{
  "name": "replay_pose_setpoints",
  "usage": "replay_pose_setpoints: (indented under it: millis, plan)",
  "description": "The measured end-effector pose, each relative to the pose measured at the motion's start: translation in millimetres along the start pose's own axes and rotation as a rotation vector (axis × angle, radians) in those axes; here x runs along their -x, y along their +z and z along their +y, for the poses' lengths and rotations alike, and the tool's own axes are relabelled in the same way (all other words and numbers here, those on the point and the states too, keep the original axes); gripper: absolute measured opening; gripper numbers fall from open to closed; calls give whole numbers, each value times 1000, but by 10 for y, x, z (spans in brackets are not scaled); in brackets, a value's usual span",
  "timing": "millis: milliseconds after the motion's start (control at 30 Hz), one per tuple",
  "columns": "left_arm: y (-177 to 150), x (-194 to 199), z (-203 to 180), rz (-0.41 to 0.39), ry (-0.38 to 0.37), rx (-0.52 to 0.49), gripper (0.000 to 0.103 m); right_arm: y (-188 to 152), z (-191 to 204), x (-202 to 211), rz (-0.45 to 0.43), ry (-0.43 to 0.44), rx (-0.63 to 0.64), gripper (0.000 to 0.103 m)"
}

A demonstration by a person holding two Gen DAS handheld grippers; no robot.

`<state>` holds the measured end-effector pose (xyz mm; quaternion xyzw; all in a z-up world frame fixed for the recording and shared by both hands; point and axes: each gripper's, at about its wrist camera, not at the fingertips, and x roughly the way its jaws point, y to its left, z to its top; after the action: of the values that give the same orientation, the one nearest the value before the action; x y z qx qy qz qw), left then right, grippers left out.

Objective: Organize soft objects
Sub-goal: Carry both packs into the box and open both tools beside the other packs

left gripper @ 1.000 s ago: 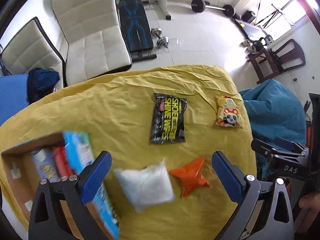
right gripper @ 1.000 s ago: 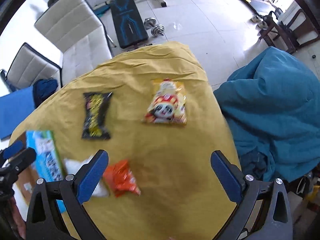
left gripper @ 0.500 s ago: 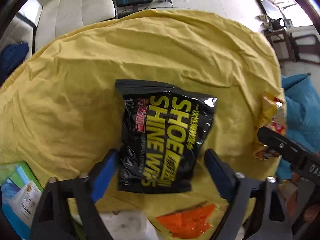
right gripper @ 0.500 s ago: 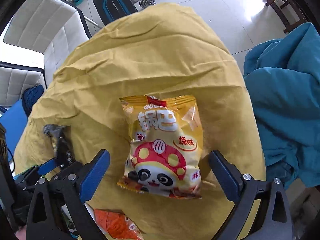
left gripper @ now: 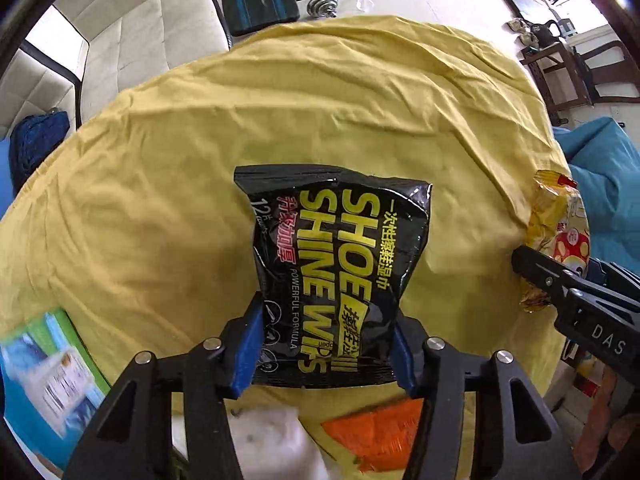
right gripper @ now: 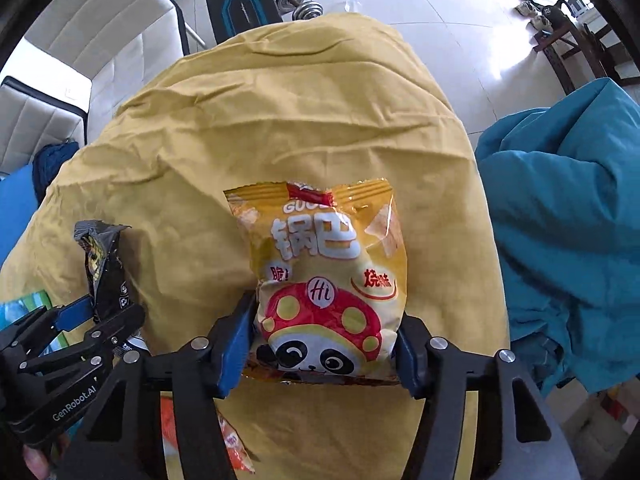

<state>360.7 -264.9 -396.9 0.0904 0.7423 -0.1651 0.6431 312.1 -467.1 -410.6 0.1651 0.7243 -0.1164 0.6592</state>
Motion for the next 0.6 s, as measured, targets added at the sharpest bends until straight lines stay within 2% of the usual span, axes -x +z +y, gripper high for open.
replay_pose_setpoints:
  millis: [200,467,600]
  plan:
    - [-394,121,-75,-20,-48,12,51,-398,-23,170,-20,41,-7,60]
    - [-789,495,-156,-92,-77,1,51,-948,-6,424,-61,67,-22,57]
    - [-990,716,-76,-131,-103,3,51,-1192,-9,655,-96,81,-17,56]
